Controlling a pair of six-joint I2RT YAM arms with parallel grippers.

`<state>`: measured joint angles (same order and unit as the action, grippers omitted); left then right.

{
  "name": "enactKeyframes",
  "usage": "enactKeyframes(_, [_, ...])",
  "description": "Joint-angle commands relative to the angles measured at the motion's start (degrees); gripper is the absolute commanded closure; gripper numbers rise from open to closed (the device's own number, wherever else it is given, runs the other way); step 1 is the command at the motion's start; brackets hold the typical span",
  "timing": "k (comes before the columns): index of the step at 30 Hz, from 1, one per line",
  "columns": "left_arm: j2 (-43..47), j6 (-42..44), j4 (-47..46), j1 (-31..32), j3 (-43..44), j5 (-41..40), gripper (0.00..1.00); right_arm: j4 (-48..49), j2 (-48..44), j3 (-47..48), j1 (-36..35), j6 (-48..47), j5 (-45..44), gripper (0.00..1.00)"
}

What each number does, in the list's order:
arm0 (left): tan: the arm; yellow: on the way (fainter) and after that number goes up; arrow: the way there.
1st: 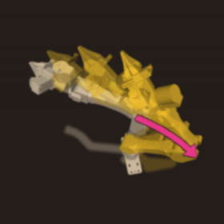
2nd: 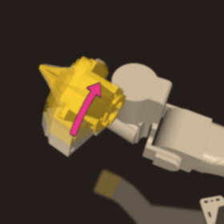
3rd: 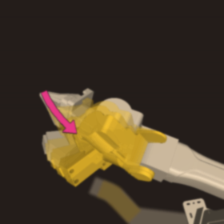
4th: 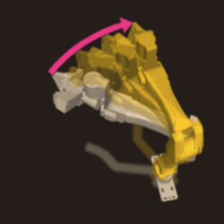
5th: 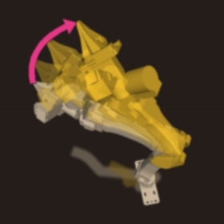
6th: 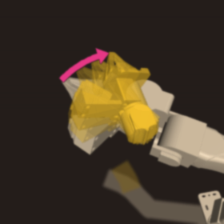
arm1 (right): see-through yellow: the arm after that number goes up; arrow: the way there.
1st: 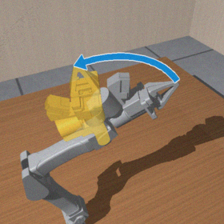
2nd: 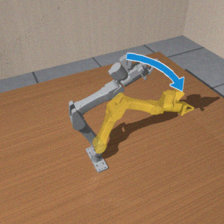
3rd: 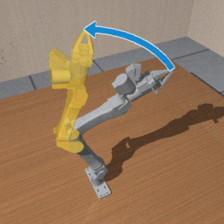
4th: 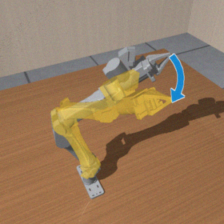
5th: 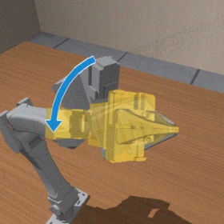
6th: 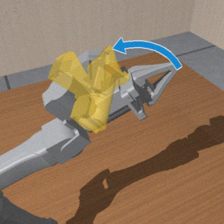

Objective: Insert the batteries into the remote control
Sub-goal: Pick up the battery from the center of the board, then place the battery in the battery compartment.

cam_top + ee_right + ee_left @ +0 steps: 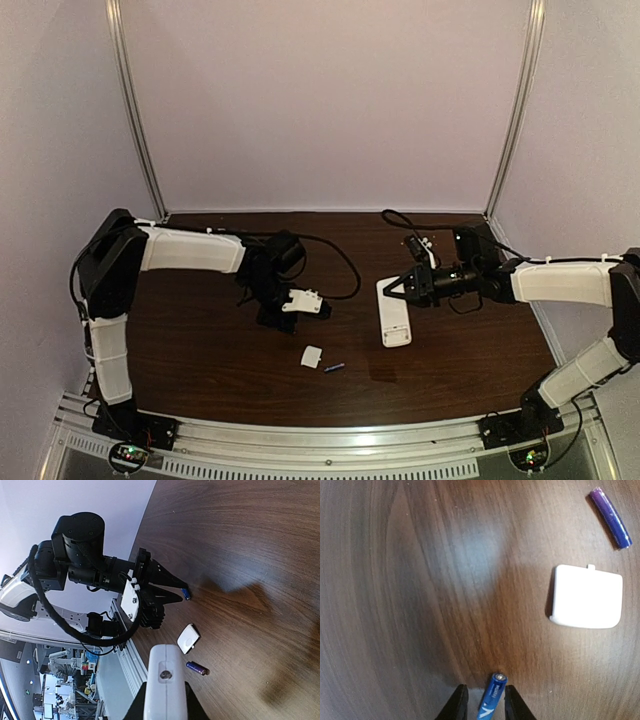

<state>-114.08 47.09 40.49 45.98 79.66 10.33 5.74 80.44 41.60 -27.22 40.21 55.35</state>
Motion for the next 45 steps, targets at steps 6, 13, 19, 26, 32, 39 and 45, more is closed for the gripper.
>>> enactKeyframes(6, [-2.95, 1.11, 0.65, 0.39, -0.34, -1.10, 0.81, -1.42, 1.59, -0.56, 0.78, -1.09, 0.11, 1.00])
enactKeyframes(13, [-1.31, -0.88, 0.19, 1.66, -2.36, -2.00, 0.96, -4.05, 2.34, -0.32, 1.03, 0.52, -1.86, 1.00])
enactKeyframes(19, [9.19, -7.28, -5.64, 2.41, -5.04, 4.19, 1.00, -2.40, 3.03, -0.52, 0.20, 7.12, -2.18, 1.00])
enactKeyframes(26, [28.06, -22.64, -27.95, 7.56, -13.79, 12.97, 1.00, -0.35, 5.35, 1.62, -3.80, 14.78, -3.73, 1.00])
enactKeyframes(32, [28.21, -34.38, -42.18, 14.83, -15.37, 7.66, 1.00, 3.25, 7.33, 2.56, -6.23, 20.74, -5.32, 1.00])
enactKeyframes(39, [21.41, -37.65, -47.49, 20.84, -13.47, 6.56, 1.00, 7.51, 8.32, 1.37, -8.22, 26.59, -5.29, 1.00])
enactKeyframes(45, [16.75, -35.77, -46.25, 22.82, -11.34, 4.03, 1.00, 9.90, 8.54, 0.77, -9.88, 28.87, -4.97, 1.00])
